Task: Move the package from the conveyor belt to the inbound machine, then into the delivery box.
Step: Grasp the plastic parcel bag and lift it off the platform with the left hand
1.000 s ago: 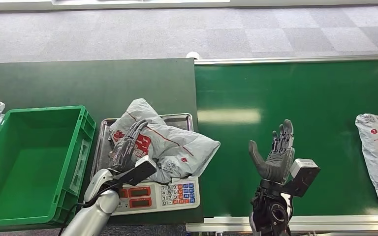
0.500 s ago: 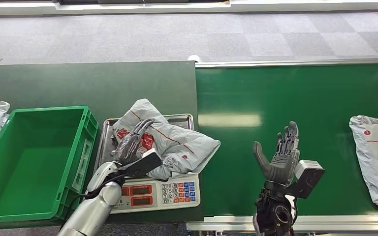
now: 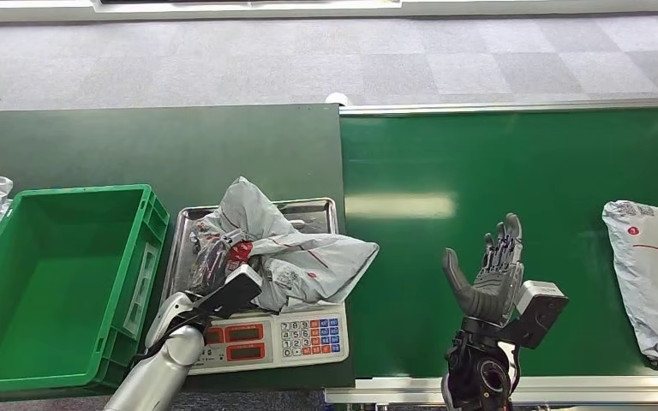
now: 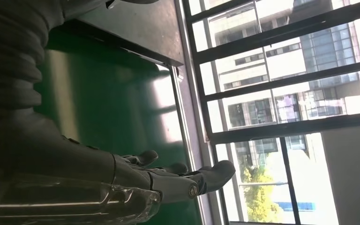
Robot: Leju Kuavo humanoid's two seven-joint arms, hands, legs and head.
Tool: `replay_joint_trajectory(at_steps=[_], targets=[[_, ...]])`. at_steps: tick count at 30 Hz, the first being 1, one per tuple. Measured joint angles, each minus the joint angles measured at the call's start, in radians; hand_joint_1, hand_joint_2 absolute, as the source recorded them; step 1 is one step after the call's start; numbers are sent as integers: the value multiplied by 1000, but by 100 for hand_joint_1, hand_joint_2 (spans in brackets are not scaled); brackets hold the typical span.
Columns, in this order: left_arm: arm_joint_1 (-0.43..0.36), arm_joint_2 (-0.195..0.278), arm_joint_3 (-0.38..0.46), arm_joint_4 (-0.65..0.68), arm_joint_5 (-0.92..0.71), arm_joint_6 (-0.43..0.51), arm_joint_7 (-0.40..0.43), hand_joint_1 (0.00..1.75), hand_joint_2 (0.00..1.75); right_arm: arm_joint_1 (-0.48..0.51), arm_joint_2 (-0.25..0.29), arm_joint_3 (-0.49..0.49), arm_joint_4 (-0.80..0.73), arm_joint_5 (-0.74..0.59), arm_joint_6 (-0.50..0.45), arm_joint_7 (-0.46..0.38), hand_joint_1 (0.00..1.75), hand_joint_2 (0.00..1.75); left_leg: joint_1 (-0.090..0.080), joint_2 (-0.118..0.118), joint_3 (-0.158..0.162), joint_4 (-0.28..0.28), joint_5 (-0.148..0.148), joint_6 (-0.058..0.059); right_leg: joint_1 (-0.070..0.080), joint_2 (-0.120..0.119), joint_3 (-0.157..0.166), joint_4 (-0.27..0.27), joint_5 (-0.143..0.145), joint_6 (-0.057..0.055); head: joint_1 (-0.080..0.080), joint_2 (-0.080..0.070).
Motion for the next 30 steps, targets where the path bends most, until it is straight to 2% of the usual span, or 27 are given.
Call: replay_joint_trajectory(at_steps=[6,13,19,26,30], targets=[[25,-1,6,-32,15,51,-31,175,175,0,0,0,0,-5,0,0,0,175,0,0,-4,0,0,0,0,0,-5,0,0,0,0,0],[61,-2,10,-108,66,188,-187,175,175,-5,0,1,1,-16,1,-10,0,175,0,0,-7,0,0,0,0,0,-7,0,0,0,0,0],[76,-5,21,-163,87,237,-222,175,175,-8,0,2,3,-20,1,-16,0,175,0,0,-7,0,0,0,0,0,-7,0,0,0,0,0],[83,-9,47,-231,93,465,-308,175,175,-7,0,2,4,-33,-9,-23,0,175,0,0,-7,0,0,0,0,0,-7,0,0,0,0,0],[84,-14,99,-274,14,490,-338,175,175,-7,0,4,6,-41,-16,-32,0,175,0,0,-7,0,0,0,0,0,-8,0,0,0,0,0]])
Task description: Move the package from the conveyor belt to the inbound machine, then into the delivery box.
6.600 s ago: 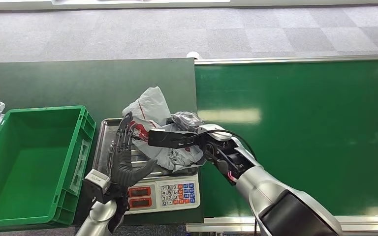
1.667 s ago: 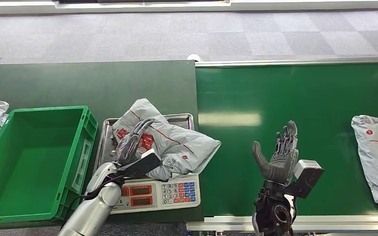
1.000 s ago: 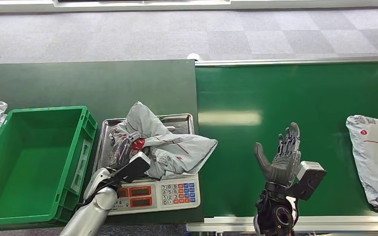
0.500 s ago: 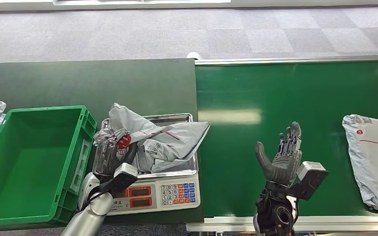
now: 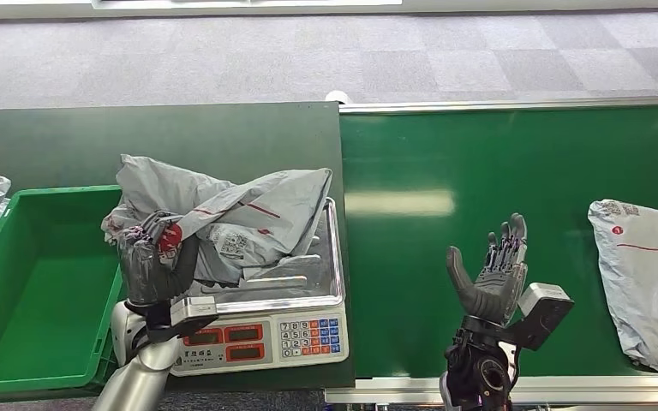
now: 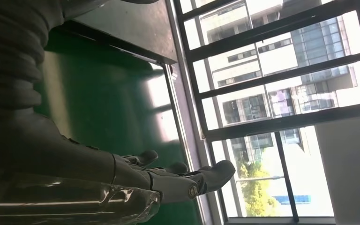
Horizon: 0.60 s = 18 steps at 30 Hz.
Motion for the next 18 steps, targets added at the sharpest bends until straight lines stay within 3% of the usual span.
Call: replay_joint_trajectory(at_steps=[15,18], targets=[[-52,-19,352,-104,-353,1,-8,175,175,30,-1,-5,-2,-10,-3,-3,0,175,0,2,0,0,0,0,0,1,-1,0,0,0,0,0],[-66,-15,416,-101,-458,1,46,175,175,38,-1,-6,-11,-6,-3,1,0,175,0,2,0,0,0,0,0,2,-1,0,0,0,0,0]])
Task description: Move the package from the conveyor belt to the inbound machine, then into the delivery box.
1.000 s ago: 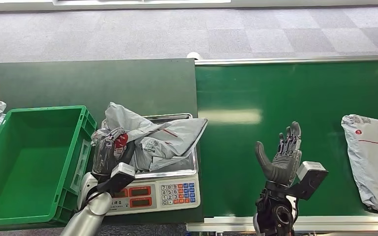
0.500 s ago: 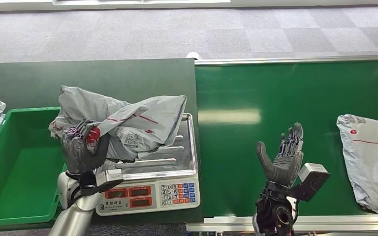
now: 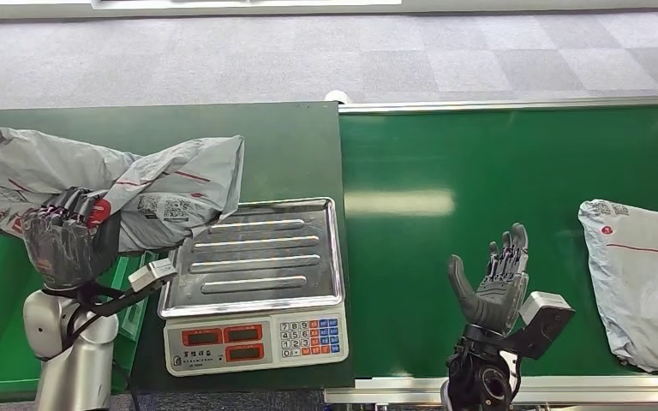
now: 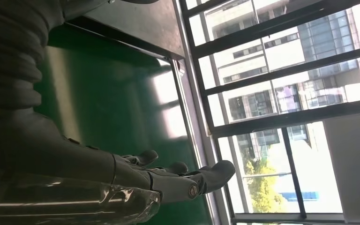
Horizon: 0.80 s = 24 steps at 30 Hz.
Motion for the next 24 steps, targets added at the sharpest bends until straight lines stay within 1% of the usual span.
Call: replay_joint_trajectory(at_steps=[3,6,8,10,13,19,21,24], targets=[[-6,21,56,13,-81,0,126,175,175,16,0,-6,-17,6,0,6,0,175,0,2,0,0,0,0,0,1,0,0,0,0,0,0],[-4,56,97,37,-102,0,244,175,175,25,-1,-14,-30,13,0,16,0,175,0,2,0,0,0,0,0,2,-1,0,0,0,0,0],[1,82,113,56,-109,0,306,175,175,26,-2,-18,-37,16,0,19,0,175,0,2,0,0,0,0,0,2,-1,0,0,0,0,0],[7,102,122,72,-110,0,330,175,175,27,-3,-22,-42,17,0,20,0,175,0,2,0,0,0,0,0,2,-1,0,0,0,0,0],[11,120,131,89,-110,0,335,175,175,28,-4,-26,-48,17,0,20,0,175,0,2,-1,0,0,0,0,1,-1,0,0,0,0,0],[18,139,137,110,-118,0,350,175,175,29,-4,-31,-54,18,0,21,0,175,0,2,-1,0,0,0,0,1,-1,0,0,0,0,0],[22,147,136,120,-136,0,399,175,175,29,-4,-33,-56,20,0,25,0,175,0,2,-1,0,0,0,0,2,-1,0,0,0,0,0],[32,178,133,152,-153,-20,523,175,175,29,-4,-39,-57,25,1,35,0,175,0,2,-1,0,0,-1,0,2,-1,0,0,-1,0,0]])
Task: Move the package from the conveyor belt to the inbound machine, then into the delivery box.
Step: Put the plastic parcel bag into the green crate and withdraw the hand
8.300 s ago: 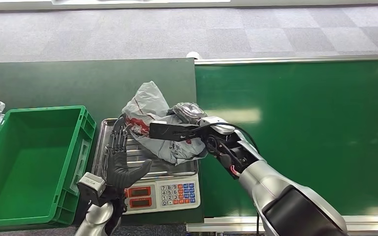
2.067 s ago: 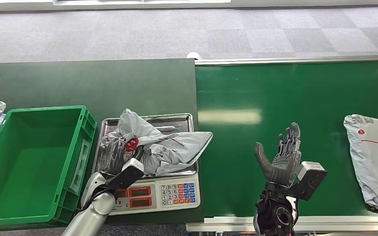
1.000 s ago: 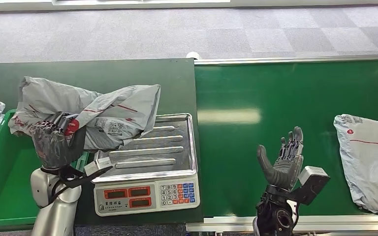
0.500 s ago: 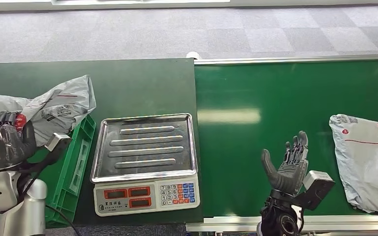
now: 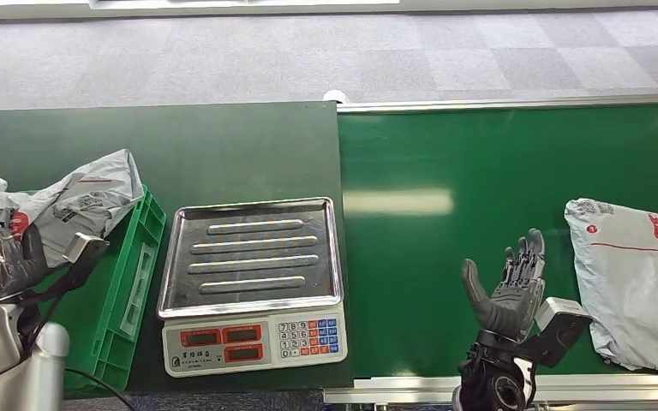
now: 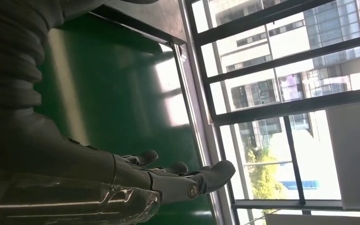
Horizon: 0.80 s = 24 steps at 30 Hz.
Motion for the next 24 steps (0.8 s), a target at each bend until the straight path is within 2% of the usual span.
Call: replay_joint_trajectory(at_steps=[3,8,16,17,20,21,24], targets=[[11,36,0,46,-19,-86,94,175,175,0,0,-7,0,6,5,5,0,175,0,0,0,0,0,0,0,0,0,0,0,0,0,0],[-4,71,-7,123,-86,-262,195,175,175,-1,0,-19,0,19,19,12,0,175,0,1,1,0,0,0,0,0,1,0,0,-1,0,0],[-50,116,-25,259,-129,-382,268,175,175,0,2,-32,-1,34,28,14,0,175,0,2,2,-1,0,-1,0,2,1,0,0,-1,0,0],[-58,121,-27,279,-129,-390,271,164,175,0,3,-34,-3,36,29,14,0,175,0,1,2,-1,0,-1,0,2,1,0,0,-1,0,0],[-85,141,-30,340,-125,-394,270,33,175,3,7,-39,-10,39,29,17,0,175,0,1,3,-2,-1,-1,0,2,1,0,0,-1,0,0],[-95,147,-30,361,-120,-382,266,0,175,4,8,-41,-12,40,29,18,0,175,0,1,4,-2,-1,-1,0,2,2,0,0,-2,0,0],[-121,162,-30,416,-99,-299,240,0,175,8,13,-49,-21,41,30,20,0,175,0,1,6,-4,0,-2,0,1,3,0,0,-2,0,0]])
